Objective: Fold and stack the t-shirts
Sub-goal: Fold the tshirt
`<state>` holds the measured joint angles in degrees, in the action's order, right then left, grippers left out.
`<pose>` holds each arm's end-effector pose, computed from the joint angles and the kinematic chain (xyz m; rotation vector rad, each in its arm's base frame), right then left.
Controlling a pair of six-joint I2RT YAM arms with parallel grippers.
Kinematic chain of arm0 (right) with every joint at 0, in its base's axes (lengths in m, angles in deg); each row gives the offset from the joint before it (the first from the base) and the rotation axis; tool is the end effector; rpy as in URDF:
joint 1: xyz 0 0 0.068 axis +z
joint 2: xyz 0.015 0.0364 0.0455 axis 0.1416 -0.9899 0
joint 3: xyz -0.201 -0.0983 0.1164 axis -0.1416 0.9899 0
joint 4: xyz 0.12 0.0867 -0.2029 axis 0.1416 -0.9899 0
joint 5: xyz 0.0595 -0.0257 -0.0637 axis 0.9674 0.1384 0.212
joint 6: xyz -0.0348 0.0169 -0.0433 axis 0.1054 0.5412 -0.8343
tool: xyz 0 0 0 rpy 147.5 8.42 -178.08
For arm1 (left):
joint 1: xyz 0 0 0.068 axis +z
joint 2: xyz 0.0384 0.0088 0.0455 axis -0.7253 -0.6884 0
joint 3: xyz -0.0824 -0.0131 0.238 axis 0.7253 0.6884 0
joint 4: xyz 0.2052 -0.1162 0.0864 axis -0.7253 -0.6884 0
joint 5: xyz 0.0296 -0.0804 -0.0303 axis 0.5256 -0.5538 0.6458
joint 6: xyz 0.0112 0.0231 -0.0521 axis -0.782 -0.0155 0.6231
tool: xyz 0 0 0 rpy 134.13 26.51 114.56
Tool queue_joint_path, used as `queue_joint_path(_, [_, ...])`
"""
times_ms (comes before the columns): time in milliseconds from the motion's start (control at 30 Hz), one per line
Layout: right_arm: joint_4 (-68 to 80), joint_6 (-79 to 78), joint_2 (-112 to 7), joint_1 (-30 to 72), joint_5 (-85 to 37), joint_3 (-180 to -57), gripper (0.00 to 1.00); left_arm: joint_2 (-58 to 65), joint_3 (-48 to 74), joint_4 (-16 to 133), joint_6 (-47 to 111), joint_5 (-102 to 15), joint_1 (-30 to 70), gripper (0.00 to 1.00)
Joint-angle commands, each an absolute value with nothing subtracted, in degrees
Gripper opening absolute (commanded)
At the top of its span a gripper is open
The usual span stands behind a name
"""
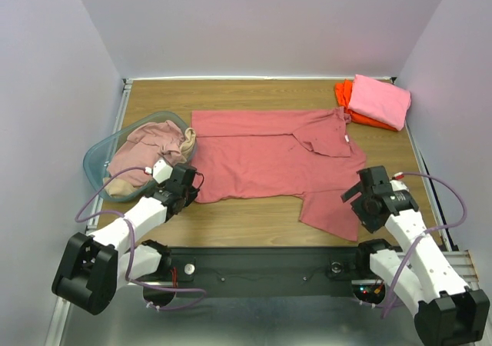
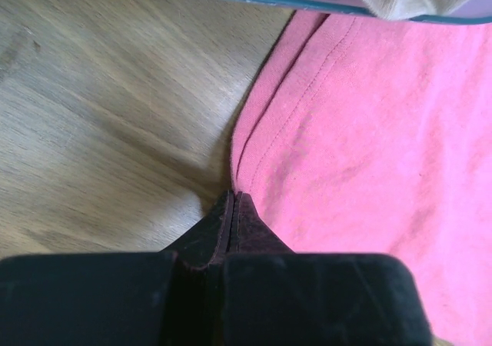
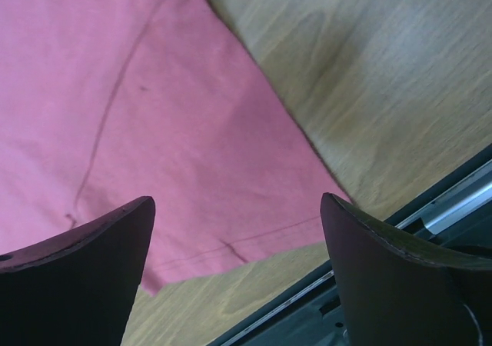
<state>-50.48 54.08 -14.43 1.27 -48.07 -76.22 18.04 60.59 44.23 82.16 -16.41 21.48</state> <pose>0.1293 0.0093 0.1945 1.2281 2.3400 0.0026 0.1885 -0.0730 0.1520 -0.8824 2.2075 -0.3335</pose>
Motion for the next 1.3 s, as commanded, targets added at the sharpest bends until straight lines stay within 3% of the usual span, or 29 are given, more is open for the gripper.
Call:
queue_joint_path(0, [-49.13, 55.28, -15.61, 1.17, -49.23, -74.82, 0.91, 18.41, 61.46, 45.36, 81.77, -14.91, 21.71, 0.00])
queue_joint_path(300, [-47.46, 51.86, -19.47, 1.17, -47.65, -75.09, 0.79, 16.91, 59.35, 44.22, 81.94, -14.47, 21.80, 0.00])
queue_joint_path(500, [-39.90, 52.73, -29.31, 1.17, -39.31, -67.46, 0.75, 16.47, 58.29, 41.67, 82.65, -13.16, 21.80, 0.00])
queue_joint_path(900, [-37.00, 54.05, -24.67, 1.17, -40.96, -65.42, 0.68, 15.77, 56.89, 40.88, 82.82, -12.89, 21.80, 0.00])
queue_joint_path(967, [-36.03, 54.22, -24.49, 1.17, -41.14, -65.16, 0.63, 15.16, 56.80, 40.88, 82.73, -12.89, 21.88, 0.00])
queue_joint_path(1133, [-31.65, 53.52, -22.12, 1.09, -41.14, -63.66, 0.38, 14.10, 56.45, 41.14, 82.30, -13.33, 21.88, 0.00])
queue_joint_path(1267, [-26.19, 51.15, -23.96, 1.17, -40.70, -64.98, 0.38, 13.14, 55.92, 41.49, 81.94, -13.50, 21.88, 0.00])
